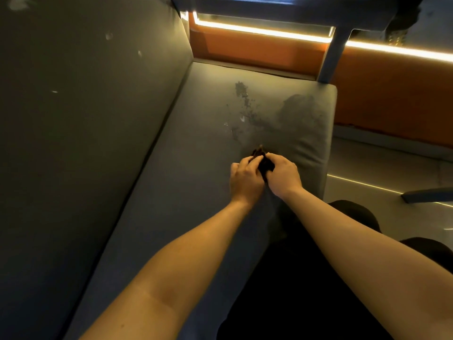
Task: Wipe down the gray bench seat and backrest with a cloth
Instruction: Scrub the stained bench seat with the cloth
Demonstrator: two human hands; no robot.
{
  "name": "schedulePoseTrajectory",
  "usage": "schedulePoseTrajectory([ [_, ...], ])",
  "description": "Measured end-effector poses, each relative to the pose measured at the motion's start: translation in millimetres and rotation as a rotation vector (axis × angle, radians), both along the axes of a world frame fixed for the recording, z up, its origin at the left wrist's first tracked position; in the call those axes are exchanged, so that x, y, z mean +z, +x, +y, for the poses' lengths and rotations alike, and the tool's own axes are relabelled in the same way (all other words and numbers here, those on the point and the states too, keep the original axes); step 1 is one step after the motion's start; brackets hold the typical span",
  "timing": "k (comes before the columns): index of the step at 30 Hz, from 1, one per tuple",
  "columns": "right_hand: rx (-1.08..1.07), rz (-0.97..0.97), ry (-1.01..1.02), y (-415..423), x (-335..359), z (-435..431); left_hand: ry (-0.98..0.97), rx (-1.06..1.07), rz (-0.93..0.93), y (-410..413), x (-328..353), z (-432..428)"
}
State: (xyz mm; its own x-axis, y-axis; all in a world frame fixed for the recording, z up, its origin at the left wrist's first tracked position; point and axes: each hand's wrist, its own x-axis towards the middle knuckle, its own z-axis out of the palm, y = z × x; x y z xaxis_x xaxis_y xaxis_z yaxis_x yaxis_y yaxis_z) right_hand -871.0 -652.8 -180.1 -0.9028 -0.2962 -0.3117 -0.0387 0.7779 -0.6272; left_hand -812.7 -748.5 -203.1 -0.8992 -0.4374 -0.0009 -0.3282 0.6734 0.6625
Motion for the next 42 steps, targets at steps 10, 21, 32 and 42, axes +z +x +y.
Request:
schedulePoseTrajectory([
  [10,0.174,0.057,0.142,-36.2,11.7,-16.1,-0.067,0.323,0.167,-60.1,11.6,-92.8],
  [21,0.142,0.033,0.235,-82.5,1.9,-14.0,-0.05,0.088,0.047,-100.4,-8.4,-34.2],
  [32,0.193,-0.022,0.216,-92.8,10.0,2.4,-0.268,0.267,0.127,-114.6,-7.3,-99.0],
  [42,0.194,-0.013,0.14,-95.5,0.7,8.7,-0.186,0.078,0.016,-126.8,-10.5,-30.3],
])
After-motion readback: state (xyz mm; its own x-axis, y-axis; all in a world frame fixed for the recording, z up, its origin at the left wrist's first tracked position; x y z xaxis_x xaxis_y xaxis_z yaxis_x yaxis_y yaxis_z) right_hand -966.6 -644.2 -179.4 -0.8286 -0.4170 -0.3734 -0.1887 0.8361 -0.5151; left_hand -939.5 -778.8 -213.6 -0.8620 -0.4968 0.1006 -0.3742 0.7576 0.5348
